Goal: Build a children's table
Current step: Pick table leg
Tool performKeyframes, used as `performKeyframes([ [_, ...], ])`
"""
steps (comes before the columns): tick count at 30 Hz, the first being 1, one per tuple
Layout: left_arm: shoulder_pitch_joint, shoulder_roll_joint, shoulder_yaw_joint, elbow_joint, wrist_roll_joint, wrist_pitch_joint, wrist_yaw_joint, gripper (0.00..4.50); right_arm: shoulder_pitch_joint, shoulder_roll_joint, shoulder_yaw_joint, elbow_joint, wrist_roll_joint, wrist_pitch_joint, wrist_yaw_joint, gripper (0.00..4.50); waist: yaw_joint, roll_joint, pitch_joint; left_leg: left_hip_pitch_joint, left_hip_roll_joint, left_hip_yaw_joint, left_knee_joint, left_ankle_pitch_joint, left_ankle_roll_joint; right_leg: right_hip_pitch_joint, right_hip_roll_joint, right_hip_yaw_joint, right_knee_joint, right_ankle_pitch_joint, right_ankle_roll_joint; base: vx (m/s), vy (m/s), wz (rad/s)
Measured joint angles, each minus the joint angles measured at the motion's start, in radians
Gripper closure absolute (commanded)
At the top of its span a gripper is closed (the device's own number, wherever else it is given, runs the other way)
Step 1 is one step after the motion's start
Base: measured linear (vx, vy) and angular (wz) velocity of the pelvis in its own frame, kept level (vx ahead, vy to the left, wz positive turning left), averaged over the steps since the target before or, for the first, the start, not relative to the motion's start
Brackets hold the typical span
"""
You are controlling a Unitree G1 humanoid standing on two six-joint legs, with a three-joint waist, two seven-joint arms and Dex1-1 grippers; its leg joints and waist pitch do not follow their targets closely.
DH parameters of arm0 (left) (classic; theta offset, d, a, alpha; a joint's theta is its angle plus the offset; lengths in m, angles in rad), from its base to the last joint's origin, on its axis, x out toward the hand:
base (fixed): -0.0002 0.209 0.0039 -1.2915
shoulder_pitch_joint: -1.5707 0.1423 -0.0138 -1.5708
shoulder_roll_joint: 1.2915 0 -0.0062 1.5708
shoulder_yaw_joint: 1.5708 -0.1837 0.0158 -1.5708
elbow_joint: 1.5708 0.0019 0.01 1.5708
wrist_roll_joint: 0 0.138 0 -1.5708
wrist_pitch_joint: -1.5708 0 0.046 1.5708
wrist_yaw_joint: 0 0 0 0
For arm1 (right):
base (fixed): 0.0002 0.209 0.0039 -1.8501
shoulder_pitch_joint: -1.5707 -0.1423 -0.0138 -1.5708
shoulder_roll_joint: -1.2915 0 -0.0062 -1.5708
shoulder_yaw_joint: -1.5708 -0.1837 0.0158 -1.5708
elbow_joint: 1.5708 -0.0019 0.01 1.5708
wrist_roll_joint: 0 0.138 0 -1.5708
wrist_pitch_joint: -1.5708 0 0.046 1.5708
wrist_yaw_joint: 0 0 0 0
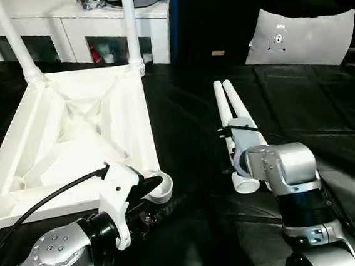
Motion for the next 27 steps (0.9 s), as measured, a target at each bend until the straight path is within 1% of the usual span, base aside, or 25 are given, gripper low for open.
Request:
performKeyframes([
  [1,-0.003,0.001,-0.003,0.000,0.000,0.000,0.000,0.88,0.003,0.000,-0.005,-0.002,0.006,0.000,0.002,0.71,0.000,-0.002,-0.001,0.000,0.000,0.002,0.000,0.000,0.000,-0.001,0.000,0.002,0.000,0.001,0.000,0.000,0.000,0.00],
  [2,-0.007,0.003,-0.008,0.000,0.000,0.000,0.000,0.88,0.007,0.001,-0.011,-0.005,0.009,0.000,0.003,0.71,0.000,-0.003,-0.002,0.000,0.000,0.003,0.000,0.000,0.000,-0.002,0.000,0.004,0.000,0.001,0.001,0.000,0.000,0.00],
  [3,-0.008,0.003,-0.011,0.000,-0.001,0.000,0.000,0.88,0.011,0.003,-0.014,-0.008,0.013,0.000,0.004,0.81,0.000,-0.006,-0.004,0.000,0.000,0.005,0.000,0.000,0.000,-0.003,0.000,0.005,0.000,0.001,0.002,0.000,0.000,0.00],
  [6,-0.017,0.006,-0.011,0.000,-0.007,0.000,0.001,0.88,0.019,0.009,-0.032,-0.008,0.017,0.003,0.016,1.18,-0.001,-0.011,-0.008,0.000,0.000,0.006,0.000,0.000,0.000,-0.004,0.000,0.007,0.000,0.001,0.002,0.000,0.000,0.00],
  [8,-0.017,0.007,-0.010,0.000,-0.009,0.000,0.001,0.88,0.023,0.014,-0.040,-0.008,0.020,0.004,0.022,1.25,-0.001,-0.013,-0.009,0.000,0.000,0.006,0.000,0.000,0.000,-0.005,0.000,0.007,0.000,0.001,0.002,0.000,0.000,0.00],
  [10,-0.018,0.008,-0.010,0.000,-0.010,0.002,0.001,0.88,0.028,0.020,-0.065,-0.008,0.029,0.000,0.024,1.45,0.000,-0.015,-0.011,0.001,0.000,0.006,0.000,0.000,0.000,-0.005,0.000,0.007,0.000,0.001,0.002,0.000,0.000,0.00],
  [13,-0.021,0.008,-0.011,0.000,-0.010,0.004,0.001,0.88,0.032,0.025,-0.094,-0.008,0.044,-0.005,0.029,1.74,0.000,-0.015,-0.012,0.002,0.000,0.006,0.000,0.000,0.000,-0.006,0.000,0.007,0.000,0.001,0.002,0.000,0.000,0.00],
  [14,-0.026,0.009,-0.011,0.000,-0.009,0.004,0.001,0.88,0.034,0.028,-0.107,-0.008,0.049,-0.008,0.031,1.74,0.000,-0.016,-0.012,0.002,0.000,0.006,0.000,0.000,0.000,-0.006,0.000,0.007,0.000,0.002,0.002,0.000,0.000,0.00],
  [15,-0.037,0.013,-0.015,0.000,-0.008,0.003,0.001,0.88,0.039,0.032,-0.124,-0.008,0.055,-0.019,0.037,1.86,0.001,-0.016,-0.012,0.003,0.000,0.006,0.000,0.000,0.000,-0.007,0.000,0.007,0.000,0.002,0.003,0.000,0.000,0.00],
  [16,-0.045,0.016,-0.018,0.000,-0.002,-0.001,0.002,0.88,0.041,0.037,-0.141,-0.008,0.061,-0.026,0.040,1.86,0.001,-0.017,-0.012,0.003,0.000,0.007,0.000,0.000,0.000,-0.007,0.000,0.007,0.000,0.002,0.003,0.000,0.000,0.00],
  [18,-0.054,0.022,-0.027,0.001,0.021,-0.018,0.007,0.88,0.053,0.045,-0.167,-0.014,0.083,-0.044,0.047,2.09,0.000,-0.017,-0.013,0.002,0.000,0.007,0.000,0.000,0.000,-0.006,0.000,0.008,0.000,0.003,0.003,0.000,0.000,0.00],
  [19,-0.054,0.024,-0.032,0.002,0.034,-0.027,0.010,0.88,0.059,0.050,-0.181,-0.020,0.090,-0.049,0.049,2.09,0.000,-0.017,-0.013,0.002,0.000,0.007,0.000,0.000,0.000,-0.006,0.000,0.008,0.000,0.003,0.003,0.000,0.000,0.00],
  [20,-0.054,0.025,-0.034,0.003,0.043,-0.031,0.012,0.88,0.062,0.050,-0.190,-0.021,0.094,-0.051,0.054,2.35,-0.001,-0.017,-0.013,0.002,0.000,0.007,0.000,0.000,0.000,-0.006,0.000,0.008,0.000,0.003,0.003,0.000,0.000,0.00],
  [21,-0.053,0.025,-0.037,0.006,0.054,-0.041,0.016,0.88,0.069,0.055,-0.204,-0.028,0.099,-0.057,0.058,2.35,-0.001,-0.017,-0.013,0.002,0.000,0.007,0.000,0.000,0.000,-0.006,0.000,0.008,0.000,0.003,0.003,0.000,0.000,0.00],
  [23,-0.052,0.026,-0.038,0.007,0.062,-0.049,0.020,0.88,0.077,0.059,-0.220,-0.037,0.110,-0.062,0.060,2.51,-0.002,-0.017,-0.013,0.001,0.000,0.007,0.000,0.000,0.000,-0.006,0.000,0.008,0.000,0.003,0.002,0.000,0.000,0.00],
  [24,-0.052,0.025,-0.038,0.008,0.063,-0.054,0.020,0.88,0.078,0.061,-0.225,-0.039,0.114,-0.064,0.060,2.51,-0.002,-0.017,-0.013,0.001,0.000,0.007,-0.001,0.000,0.000,-0.006,0.000,0.008,0.000,0.003,0.002,0.000,0.000,0.00],
  [25,-0.053,0.018,-0.037,0.021,0.065,-0.068,0.022,0.88,0.091,0.073,-0.239,-0.050,0.124,-0.091,0.062,2.57,-0.002,-0.015,-0.012,0.000,0.000,0.007,-0.001,0.000,0.000,-0.006,0.000,0.008,0.000,0.003,0.002,0.000,0.000,0.00],
  [26,-0.055,0.011,-0.034,0.036,0.067,-0.073,0.024,0.88,0.105,0.076,-0.239,-0.059,0.131,-0.121,0.071,2.57,-0.001,-0.015,-0.012,0.000,0.000,0.008,-0.001,0.000,0.000,-0.006,0.000,0.008,0.000,0.003,0.002,0.000,0.000,0.00],
  [27,-0.062,-0.002,-0.026,0.057,0.069,-0.074,0.031,0.88,0.124,0.074,-0.235,-0.071,0.135,-0.169,0.090,2.57,0.000,-0.012,-0.011,-0.001,0.000,0.008,-0.001,0.000,0.000,-0.006,0.000,0.008,0.000,0.003,0.002,0.000,0.000,0.00],
])
